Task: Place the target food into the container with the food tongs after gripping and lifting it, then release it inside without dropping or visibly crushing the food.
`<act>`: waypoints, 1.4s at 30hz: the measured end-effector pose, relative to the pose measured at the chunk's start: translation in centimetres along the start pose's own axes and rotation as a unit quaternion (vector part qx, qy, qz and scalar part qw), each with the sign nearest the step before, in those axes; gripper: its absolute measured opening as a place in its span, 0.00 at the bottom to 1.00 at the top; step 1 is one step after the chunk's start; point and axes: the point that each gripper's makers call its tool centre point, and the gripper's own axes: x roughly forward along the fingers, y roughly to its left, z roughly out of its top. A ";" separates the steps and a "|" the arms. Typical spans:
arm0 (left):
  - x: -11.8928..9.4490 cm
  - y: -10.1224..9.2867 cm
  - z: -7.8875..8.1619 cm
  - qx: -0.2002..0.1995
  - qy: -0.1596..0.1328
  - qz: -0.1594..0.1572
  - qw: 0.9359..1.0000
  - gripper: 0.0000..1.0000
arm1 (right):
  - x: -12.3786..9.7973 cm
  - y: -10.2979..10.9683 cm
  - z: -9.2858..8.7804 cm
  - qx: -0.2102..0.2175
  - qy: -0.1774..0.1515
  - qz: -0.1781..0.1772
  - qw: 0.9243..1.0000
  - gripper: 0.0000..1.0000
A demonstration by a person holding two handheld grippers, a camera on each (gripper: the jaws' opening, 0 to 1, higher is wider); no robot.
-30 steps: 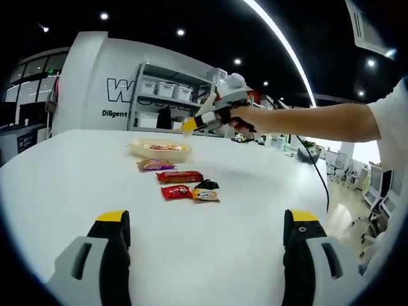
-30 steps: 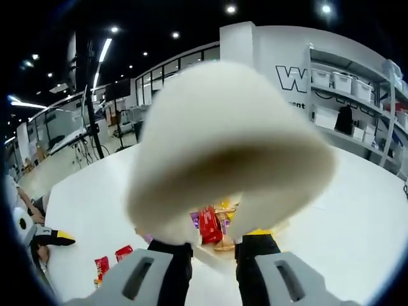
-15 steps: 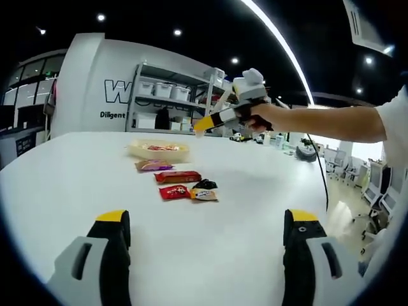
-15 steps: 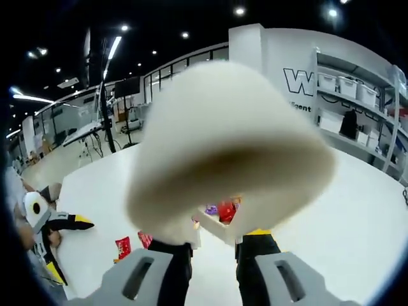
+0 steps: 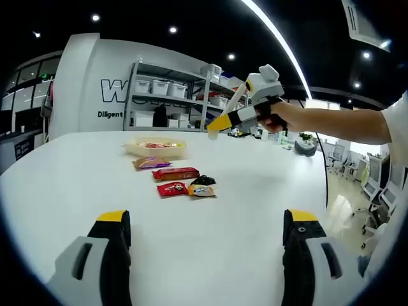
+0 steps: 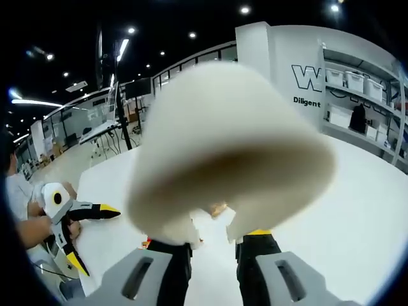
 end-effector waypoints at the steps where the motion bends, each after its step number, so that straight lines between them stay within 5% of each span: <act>1: 0.0 -0.1 0.0 0.002 0.000 0.000 1.000 0.97 | -0.1 0.3 -0.2 0.000 0.001 0.002 1.000 0.20; 16: 0.1 -0.4 -0.3 0.011 0.009 -0.008 1.000 0.97 | -0.1 4.8 -4.3 0.015 0.021 0.034 0.999 0.20; 19: 0.1 -0.4 -0.3 0.014 0.009 -0.009 1.000 0.97 | 0.2 5.6 -4.5 0.037 0.016 0.046 0.998 0.20; 42: 0.1 -0.6 -0.3 0.019 0.010 -0.013 1.000 0.97 | 3.4 9.1 -5.6 0.011 0.034 0.060 0.998 0.22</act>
